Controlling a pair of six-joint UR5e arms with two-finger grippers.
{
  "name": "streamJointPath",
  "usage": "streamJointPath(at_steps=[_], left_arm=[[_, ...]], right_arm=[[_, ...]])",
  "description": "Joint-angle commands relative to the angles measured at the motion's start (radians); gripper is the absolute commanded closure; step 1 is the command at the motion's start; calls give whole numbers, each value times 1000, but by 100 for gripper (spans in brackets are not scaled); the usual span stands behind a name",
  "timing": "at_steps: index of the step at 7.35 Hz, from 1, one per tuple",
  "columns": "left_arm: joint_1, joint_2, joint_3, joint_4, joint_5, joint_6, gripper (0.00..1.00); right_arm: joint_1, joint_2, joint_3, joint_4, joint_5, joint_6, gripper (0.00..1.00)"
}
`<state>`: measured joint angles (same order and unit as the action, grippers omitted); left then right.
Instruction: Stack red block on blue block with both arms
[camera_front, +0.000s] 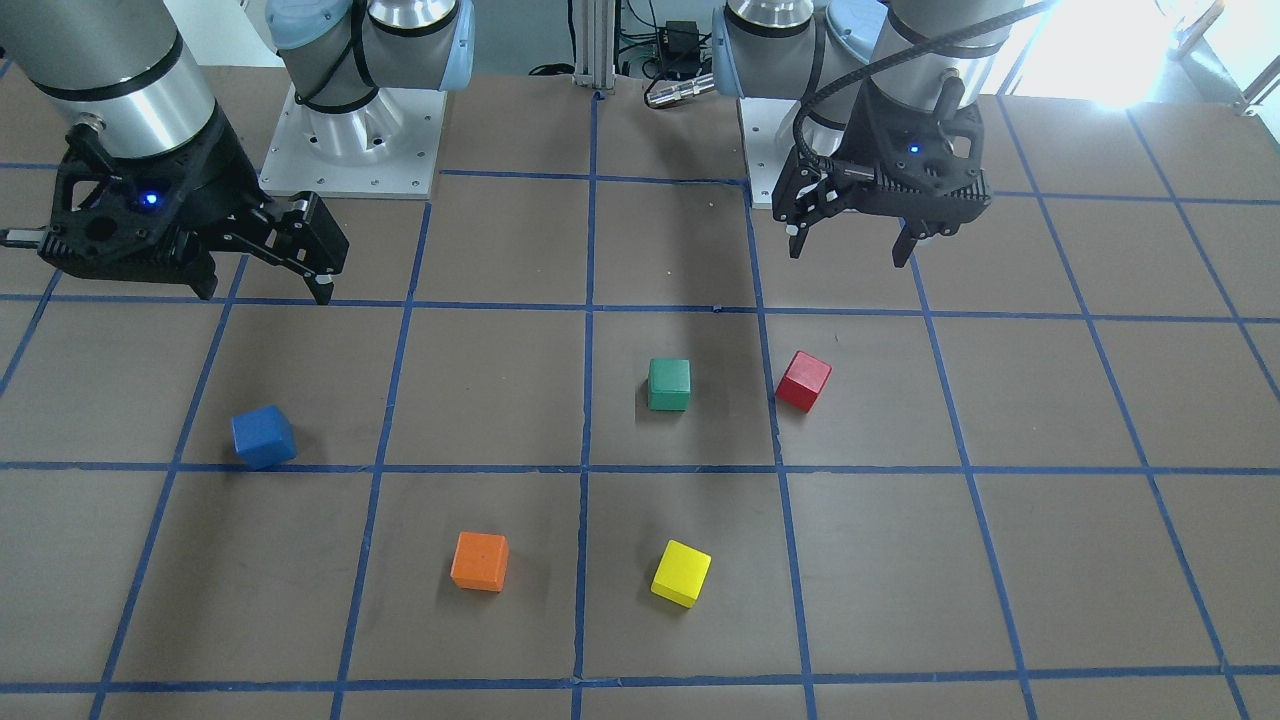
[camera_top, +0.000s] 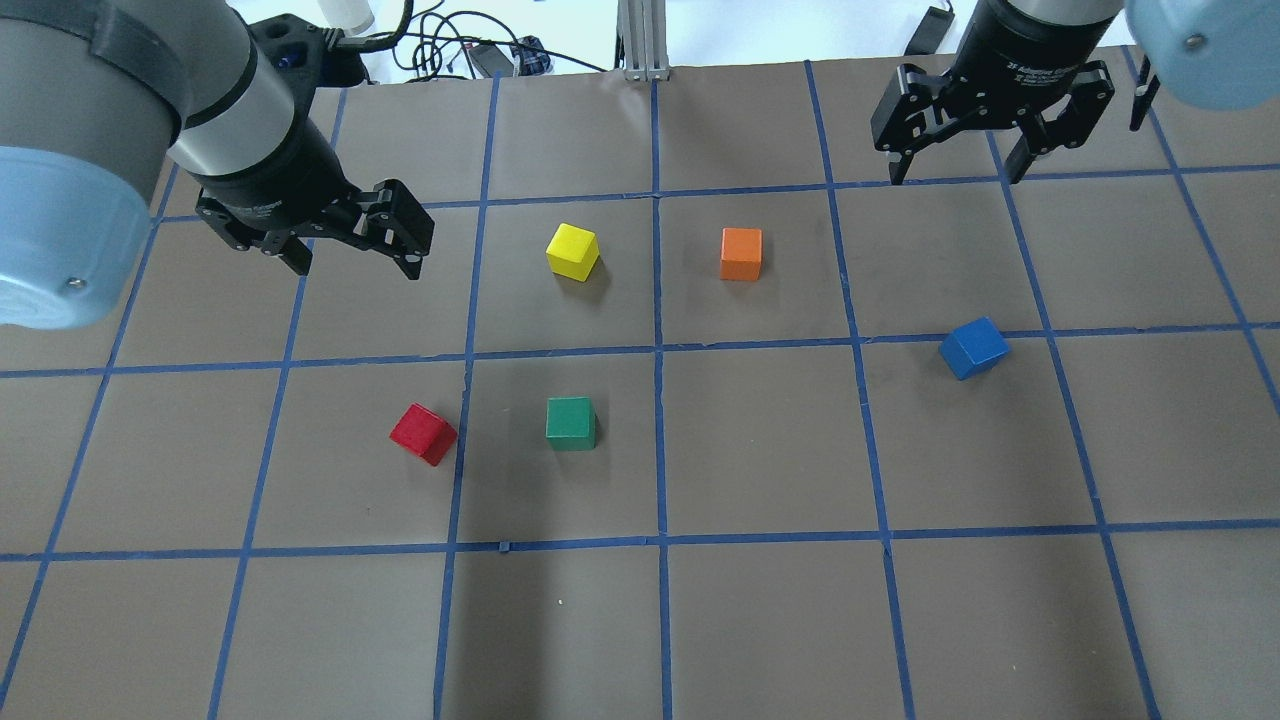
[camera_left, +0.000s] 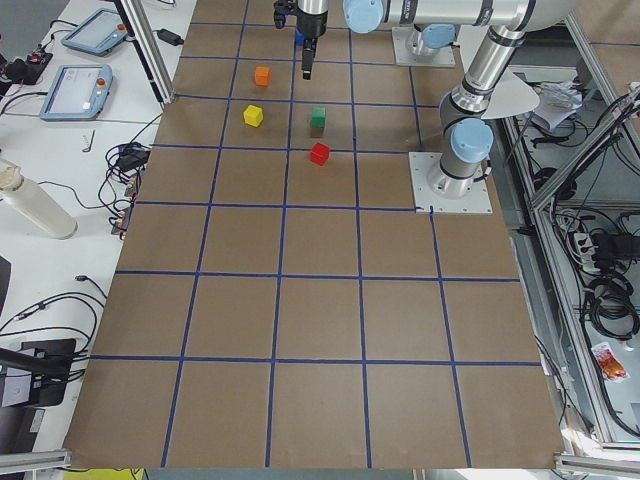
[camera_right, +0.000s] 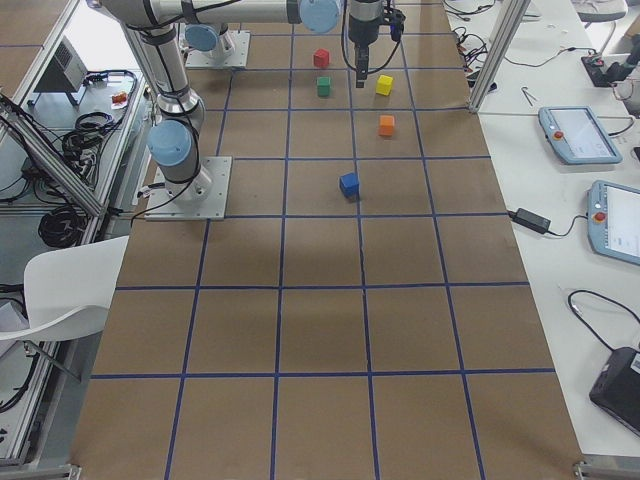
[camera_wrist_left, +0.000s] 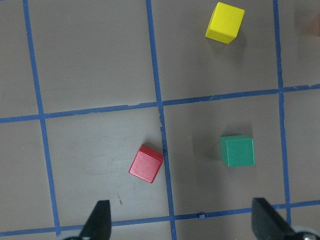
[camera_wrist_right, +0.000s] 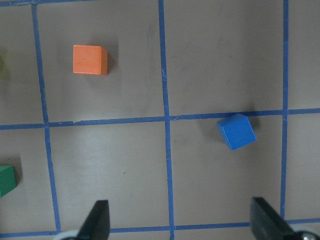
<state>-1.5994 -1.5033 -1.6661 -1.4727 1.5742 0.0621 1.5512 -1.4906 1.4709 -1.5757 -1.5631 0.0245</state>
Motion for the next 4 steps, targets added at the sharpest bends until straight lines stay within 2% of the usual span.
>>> streamJointPath(at_steps=[1, 4], left_arm=[[-1, 9, -11, -3, 7, 4, 0], [1, 15, -14, -6, 13, 5, 0]], right_arm=[[1, 1, 5, 9, 0, 6, 0], [3, 7, 17, 11, 0, -5, 0]])
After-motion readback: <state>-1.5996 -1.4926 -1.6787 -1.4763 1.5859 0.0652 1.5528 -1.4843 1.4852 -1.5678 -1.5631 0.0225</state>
